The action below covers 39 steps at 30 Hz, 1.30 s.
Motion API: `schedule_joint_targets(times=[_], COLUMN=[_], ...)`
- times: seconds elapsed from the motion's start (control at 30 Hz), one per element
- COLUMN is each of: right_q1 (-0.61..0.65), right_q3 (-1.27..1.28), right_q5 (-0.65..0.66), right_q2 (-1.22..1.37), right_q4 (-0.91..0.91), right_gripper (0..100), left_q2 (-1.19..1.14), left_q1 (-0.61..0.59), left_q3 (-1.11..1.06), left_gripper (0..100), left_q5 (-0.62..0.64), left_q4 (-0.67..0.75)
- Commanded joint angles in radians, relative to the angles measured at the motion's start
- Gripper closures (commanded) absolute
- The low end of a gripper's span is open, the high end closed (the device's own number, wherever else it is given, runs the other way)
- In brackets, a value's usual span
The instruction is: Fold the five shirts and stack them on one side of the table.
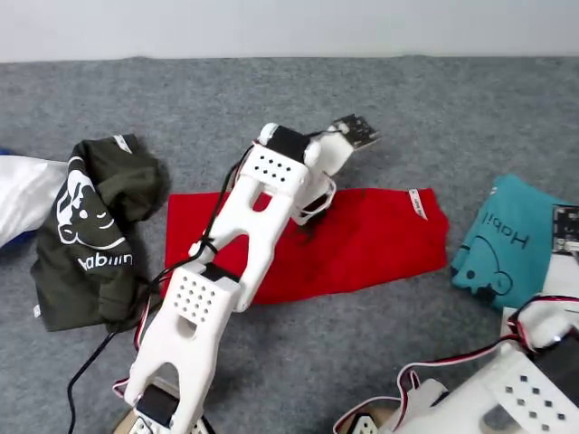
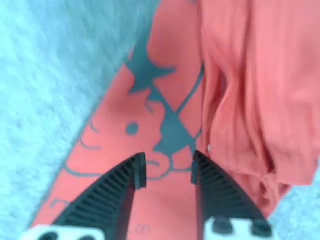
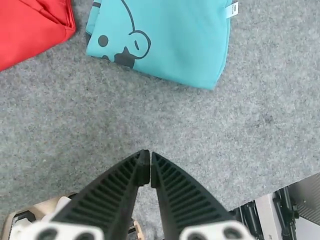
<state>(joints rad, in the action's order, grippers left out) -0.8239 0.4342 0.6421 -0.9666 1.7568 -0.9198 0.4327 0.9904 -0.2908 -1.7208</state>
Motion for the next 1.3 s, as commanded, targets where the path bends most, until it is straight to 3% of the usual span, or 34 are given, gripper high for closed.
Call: schedule_joint_targets(times=[0.0,0.23,0.47,0.87,1.1,1.27], right_q1=[-0.007,-0.007,-0.008,-0.008,-0.010,-0.010], right_q3=[-0.006,-0.006,-0.006,-0.006,-0.006,-0.005], right_q5=[-0.011,-0.011,-0.006,-0.005,-0.005,-0.005], right_q2=[-0.018,-0.018,-0.018,-0.018,-0.018,-0.018], right_q4=[0.041,0.041,0.041,0.039,0.039,0.039], right_gripper=[98.9,98.9,98.9,98.9,98.9,98.9], left_q2=[0.081,0.002,-0.121,0.032,0.249,0.451], left_q1=[0.034,0.140,0.074,0.095,-0.043,-0.204], left_q3=[0.071,-0.001,0.002,0.022,-0.008,-0.248], left_gripper=[85,85,85,88,88,86], left_q5=[0.048,0.055,0.055,0.175,0.324,0.353], left_q4=[-0.034,-0.028,-0.003,-0.032,-0.035,-0.035])
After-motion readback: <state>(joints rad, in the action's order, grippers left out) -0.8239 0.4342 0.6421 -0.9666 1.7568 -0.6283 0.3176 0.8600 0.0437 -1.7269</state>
